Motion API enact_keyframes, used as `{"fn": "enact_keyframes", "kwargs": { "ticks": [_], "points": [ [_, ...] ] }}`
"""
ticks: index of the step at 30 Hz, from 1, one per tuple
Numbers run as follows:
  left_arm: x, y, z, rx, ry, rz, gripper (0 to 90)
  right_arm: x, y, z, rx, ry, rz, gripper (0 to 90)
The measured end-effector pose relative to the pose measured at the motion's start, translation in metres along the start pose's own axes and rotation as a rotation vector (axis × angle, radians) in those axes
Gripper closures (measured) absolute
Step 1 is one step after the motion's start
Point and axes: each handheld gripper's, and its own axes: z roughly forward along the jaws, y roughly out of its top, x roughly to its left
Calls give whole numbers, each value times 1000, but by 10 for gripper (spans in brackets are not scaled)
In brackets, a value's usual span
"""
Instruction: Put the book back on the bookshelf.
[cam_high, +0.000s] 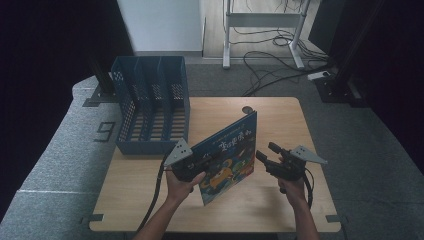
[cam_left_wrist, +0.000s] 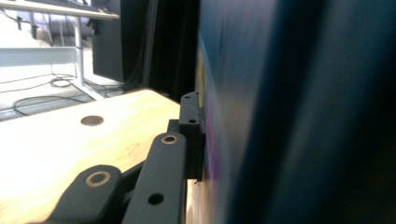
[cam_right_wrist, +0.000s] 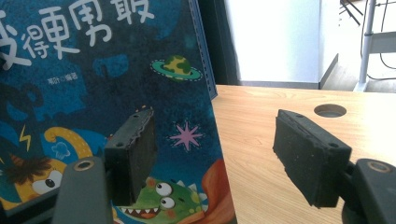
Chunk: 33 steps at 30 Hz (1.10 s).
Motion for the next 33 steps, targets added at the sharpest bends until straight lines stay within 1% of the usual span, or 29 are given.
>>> {"fn": "enact_keyframes", "kwargs": {
  "ticks": [5, 10, 12, 14, 17, 21, 24, 28, 33],
  "points": [
    [-8, -1, 2, 4, 12, 48, 811, 0, 2, -3, -11, 1, -1, 295],
    [-16, -2, 2, 0, 14, 97, 821, -1, 1, -3, -3, -1, -2, 296],
    [-19, -2, 2, -4, 11, 103, 823, -1, 1, -4, -5, -5, 0, 297],
    [-20, -1, 2, -19, 9, 99, 824, -2, 1, -5, -7, -6, 1, 299],
    [-20, 3, 0, -41, -3, 76, 823, -3, 2, -7, -17, -14, 1, 306],
    [-18, 11, -3, -31, -13, 73, 824, -7, 2, -10, -32, -24, 8, 319],
    [-19, 13, -7, -42, -4, 73, 823, -8, 2, -12, -37, -30, 16, 320],
    [-17, 19, -15, -56, 7, 68, 823, -8, 1, -12, -36, -33, 13, 320],
    [-14, 30, -27, -64, 27, 66, 822, -8, 0, -11, -28, -36, 15, 322]
  ]
}}
